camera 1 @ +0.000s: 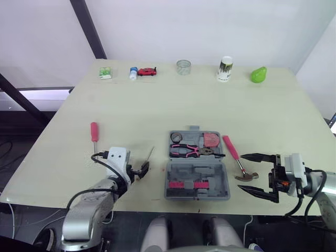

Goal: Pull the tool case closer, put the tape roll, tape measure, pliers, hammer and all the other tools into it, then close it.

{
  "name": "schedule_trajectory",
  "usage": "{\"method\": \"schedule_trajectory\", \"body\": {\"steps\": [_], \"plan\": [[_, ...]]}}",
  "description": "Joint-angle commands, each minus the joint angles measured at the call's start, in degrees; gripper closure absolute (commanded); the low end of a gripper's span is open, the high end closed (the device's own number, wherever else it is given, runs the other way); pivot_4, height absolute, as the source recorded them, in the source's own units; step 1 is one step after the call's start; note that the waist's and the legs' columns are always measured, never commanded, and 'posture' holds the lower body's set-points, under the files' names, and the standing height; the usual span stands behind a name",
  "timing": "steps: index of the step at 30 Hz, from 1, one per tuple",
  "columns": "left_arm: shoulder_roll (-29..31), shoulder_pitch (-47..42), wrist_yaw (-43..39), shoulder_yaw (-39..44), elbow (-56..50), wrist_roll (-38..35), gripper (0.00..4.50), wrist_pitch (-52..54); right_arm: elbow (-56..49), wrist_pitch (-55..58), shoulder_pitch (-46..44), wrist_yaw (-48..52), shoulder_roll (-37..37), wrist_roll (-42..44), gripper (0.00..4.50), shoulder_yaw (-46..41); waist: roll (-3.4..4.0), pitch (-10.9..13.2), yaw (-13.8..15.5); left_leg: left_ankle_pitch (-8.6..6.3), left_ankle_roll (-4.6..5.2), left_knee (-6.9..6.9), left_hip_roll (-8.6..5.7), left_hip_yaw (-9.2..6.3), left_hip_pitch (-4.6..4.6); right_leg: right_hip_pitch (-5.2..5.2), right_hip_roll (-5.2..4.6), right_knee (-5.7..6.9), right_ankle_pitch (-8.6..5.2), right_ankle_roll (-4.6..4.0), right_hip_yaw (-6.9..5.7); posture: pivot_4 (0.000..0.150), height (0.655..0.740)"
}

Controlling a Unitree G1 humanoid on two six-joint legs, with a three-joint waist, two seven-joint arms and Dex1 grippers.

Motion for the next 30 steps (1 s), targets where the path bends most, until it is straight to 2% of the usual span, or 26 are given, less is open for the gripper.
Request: {"method": "schedule_trajectory", "body": {"steps": [1, 7, 16, 19, 23, 26, 27, 30], "plan": [[-1.8, 1.3, -1.0, -1.5, 4.5, 1.7, 0.11, -10.4, -1.4, 0.4, -0.6, -0.5, -0.1, 1.6, 0.0, -1.0, 0.03, 0.0, 0.0, 0.0, 0.0, 0.0, 0.0, 0.01, 0.01, 0.01, 0.0, -0.01, 0.0, -0.01, -0.03, 0.15, 0.74], [-2.7, 1.9, -1.8, -3.9, 12.5, 4.7, 0.11, -19.3, -2.1, 1.5, -0.3, -1.1, -0.3, 2.9, 0.0, -1.6, 0.17, -0.1, 0.1, 0.0, 0.01, 0.0, -0.09, -0.01, 0.01, 0.03, 0.05, -0.02, 0.09, 0.16, -0.12, 0.15, 0.74], [-3.3, 2.0, -3.1, -5.5, 16.7, 5.6, 0.11, -24.4, -2.1, 2.6, -0.3, -1.2, -1.6, 2.5, 0.0, -2.2, 0.35, -0.1, 0.2, -0.01, 0.01, 0.0, -0.1, -0.01, 0.01, 0.04, 0.06, -0.03, 0.09, 0.18, -0.13, 0.15, 0.74], [-3.0, 1.8, -3.0, -6.5, 16.4, 6.6, 0.95, -24.4, -2.2, 2.5, -0.3, -1.2, -1.6, 2.3, 0.0, -2.0, 0.39, -0.2, 0.2, -0.01, 0.01, 0.0, -0.11, -0.01, 0.01, 0.05, 0.06, -0.03, 0.09, 0.19, -0.14, 0.15, 0.74], [-2.8, 1.5, -2.5, -7.3, 14.9, 7.8, 2.93, -22.9, -2.1, 1.9, -0.1, -0.9, -1.6, 1.7, 0.0, -1.7, 0.39, -0.2, 0.3, -0.01, 0.02, 0.0, -0.11, -0.01, 0.01, 0.05, 0.06, -0.05, 0.09, 0.19, -0.14, 0.15, 0.74], [-2.4, 1.5, -2.7, -7.7, 13.6, 8.3, 4.15, -21.7, -1.9, 1.7, -0.2, -0.9, -1.5, 1.5, 0.0, -1.5, 0.4, -0.2, 0.4, -0.01, 0.02, 0.0, -0.11, -0.01, 0.01, 0.05, 0.06, -0.05, 0.09, 0.19, -0.14, 0.15, 0.74], [-2.2, 1.6, -2.7, -7.8, 13.0, 8.3, 4.43, -21.4, -2.0, 1.8, -0.4, -0.9, -1.4, 1.5, 0.0, -1.4, 0.4, -0.2, 0.4, -0.01, 0.02, 0.0, -0.11, -0.01, 0.01, 0.05, 0.06, -0.05, 0.09, 0.19, -0.14, 0.15, 0.74], [-1.8, 1.8, -2.7, -7.3, 11.5, 8.2, 4.41, -20.6, -2.4, 2.3, -1.0, -1.2, -1.4, 1.7, 0.0, -1.1, 0.4, -0.2, 0.4, -0.01, 0.02, 0.0, -0.11, -0.02, 0.01, 0.05, 0.07, -0.05, 0.09, 0.19, -0.15, 0.15, 0.74]]}}
